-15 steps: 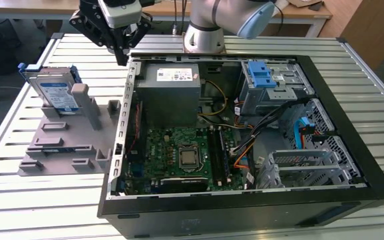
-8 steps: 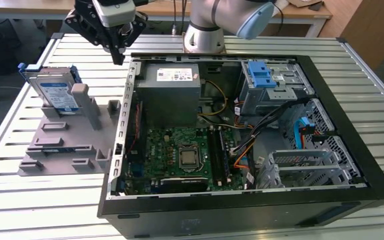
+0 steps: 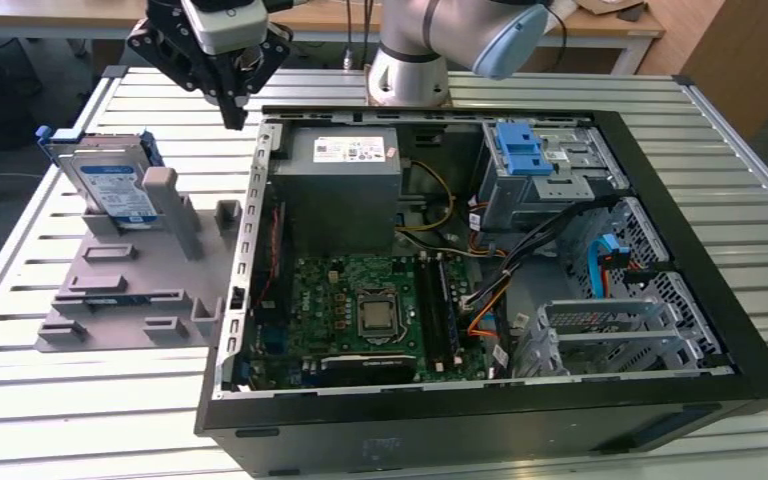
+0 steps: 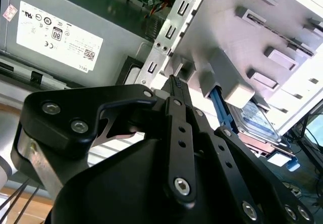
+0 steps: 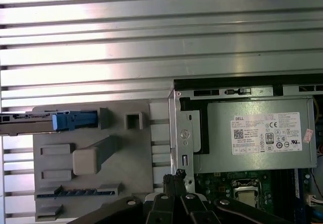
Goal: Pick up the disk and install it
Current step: 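Reach for the disk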
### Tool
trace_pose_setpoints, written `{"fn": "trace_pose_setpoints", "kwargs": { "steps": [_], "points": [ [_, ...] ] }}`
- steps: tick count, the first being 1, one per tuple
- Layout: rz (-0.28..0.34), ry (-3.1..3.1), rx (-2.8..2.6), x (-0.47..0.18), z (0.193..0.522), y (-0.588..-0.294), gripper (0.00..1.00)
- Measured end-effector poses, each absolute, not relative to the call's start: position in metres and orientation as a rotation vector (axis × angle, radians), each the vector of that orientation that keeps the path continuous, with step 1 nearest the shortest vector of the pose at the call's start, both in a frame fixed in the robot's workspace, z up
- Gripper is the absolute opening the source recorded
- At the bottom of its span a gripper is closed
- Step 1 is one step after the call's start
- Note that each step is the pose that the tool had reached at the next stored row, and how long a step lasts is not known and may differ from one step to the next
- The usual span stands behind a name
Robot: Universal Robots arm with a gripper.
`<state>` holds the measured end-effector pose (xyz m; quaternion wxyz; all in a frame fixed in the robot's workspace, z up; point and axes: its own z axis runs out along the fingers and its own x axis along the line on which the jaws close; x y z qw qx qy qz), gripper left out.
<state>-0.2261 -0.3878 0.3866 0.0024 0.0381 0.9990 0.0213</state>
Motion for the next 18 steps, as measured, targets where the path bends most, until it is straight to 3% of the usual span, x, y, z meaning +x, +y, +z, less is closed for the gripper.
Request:
{"fn": "trace_pose_setpoints", "kwargs": {
  "steps": [18],
  "points": [
    [0.067, 3.134, 0.120, -0.248, 0.386, -0.378, 0.11]
  ]
}}
